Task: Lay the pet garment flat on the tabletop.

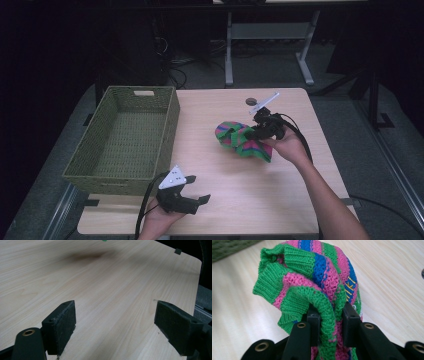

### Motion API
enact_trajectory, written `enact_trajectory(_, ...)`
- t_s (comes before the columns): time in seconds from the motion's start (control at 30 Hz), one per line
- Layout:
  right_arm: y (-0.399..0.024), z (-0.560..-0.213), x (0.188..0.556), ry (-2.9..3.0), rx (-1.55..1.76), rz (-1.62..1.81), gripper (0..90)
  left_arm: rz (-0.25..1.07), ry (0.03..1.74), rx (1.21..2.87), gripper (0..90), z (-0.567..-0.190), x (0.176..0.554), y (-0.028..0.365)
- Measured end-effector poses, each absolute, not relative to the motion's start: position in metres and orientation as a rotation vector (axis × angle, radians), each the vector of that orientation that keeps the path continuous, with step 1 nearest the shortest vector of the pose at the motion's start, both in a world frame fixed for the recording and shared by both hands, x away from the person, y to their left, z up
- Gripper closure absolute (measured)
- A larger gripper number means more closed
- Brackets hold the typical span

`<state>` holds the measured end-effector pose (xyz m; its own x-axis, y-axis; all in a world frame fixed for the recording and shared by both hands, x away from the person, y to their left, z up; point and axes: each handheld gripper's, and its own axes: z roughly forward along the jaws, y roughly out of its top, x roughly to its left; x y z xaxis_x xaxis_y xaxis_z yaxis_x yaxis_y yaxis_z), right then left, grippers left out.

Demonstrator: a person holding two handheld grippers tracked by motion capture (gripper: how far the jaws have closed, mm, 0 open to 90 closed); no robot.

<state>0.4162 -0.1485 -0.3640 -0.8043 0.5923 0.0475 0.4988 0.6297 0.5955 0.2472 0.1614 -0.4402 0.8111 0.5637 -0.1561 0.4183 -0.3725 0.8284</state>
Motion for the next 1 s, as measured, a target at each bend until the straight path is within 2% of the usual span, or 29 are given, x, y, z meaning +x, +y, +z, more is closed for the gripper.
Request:
enact_trajectory(0.47,-0.150,-0.337,0.381,2.703,0.821,1.005,72.5,0.198,0.729,2.006,17.1,-0.439,0.246,0.163)
enact_trajectory(1.0,-0.151,-0.338,0.351,2.722,0.760,1.029,72.5,0.201,0.724,2.000,17.1,-0.439,0.245,0.164)
